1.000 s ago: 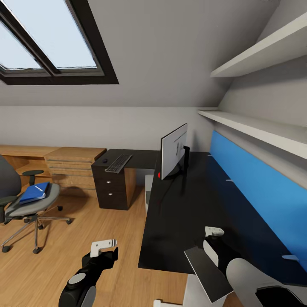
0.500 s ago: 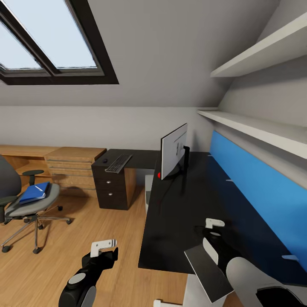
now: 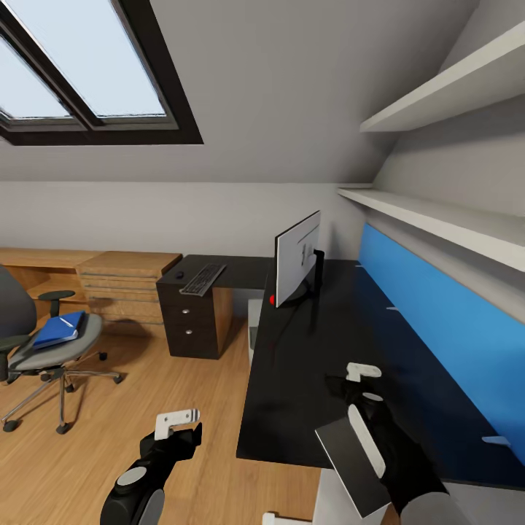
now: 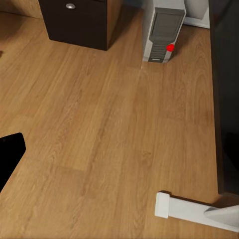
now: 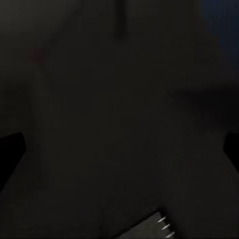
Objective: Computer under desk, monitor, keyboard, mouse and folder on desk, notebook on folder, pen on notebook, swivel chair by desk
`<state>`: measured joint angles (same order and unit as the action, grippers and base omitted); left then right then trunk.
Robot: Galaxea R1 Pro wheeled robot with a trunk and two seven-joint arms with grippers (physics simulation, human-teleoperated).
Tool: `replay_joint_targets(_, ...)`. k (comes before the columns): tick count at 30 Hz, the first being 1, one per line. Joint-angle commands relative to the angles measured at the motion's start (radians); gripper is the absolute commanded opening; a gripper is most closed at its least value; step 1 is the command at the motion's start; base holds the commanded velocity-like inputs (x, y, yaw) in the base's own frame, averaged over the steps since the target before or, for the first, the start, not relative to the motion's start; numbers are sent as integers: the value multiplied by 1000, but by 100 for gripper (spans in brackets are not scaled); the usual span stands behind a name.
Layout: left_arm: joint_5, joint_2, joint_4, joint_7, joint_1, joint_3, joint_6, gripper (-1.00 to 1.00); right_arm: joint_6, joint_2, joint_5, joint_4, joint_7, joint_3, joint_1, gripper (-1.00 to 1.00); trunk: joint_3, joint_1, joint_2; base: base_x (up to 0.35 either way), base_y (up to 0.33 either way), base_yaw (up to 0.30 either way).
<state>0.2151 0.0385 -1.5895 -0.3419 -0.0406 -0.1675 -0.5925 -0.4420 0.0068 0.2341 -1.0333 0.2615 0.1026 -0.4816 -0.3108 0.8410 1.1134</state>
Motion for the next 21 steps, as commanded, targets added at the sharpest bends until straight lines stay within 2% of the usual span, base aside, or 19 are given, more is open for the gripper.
replay_joint_targets(1,10,0,-1,-9,-1,-1,-3,100,-51,3,17,-93,10,2,42,100,-1,0,1,0,0,0)
replay_joint_targets(5,11,0,-1,-9,-1,7,-3,100,-82,6,49,-159,10,3,69,100,-1,0,1,0,0,0)
replay_joint_targets(12,12,0,-1,-9,-1,23,-3,100,-88,6,70,-176,10,3,75,100,-1,0,1,-5,0,0)
replay_joint_targets(21,12,0,-3,-9,-1,29,-3,100,-89,4,103,-180,9,1,77,100,-1,0,1,-291,0,0)
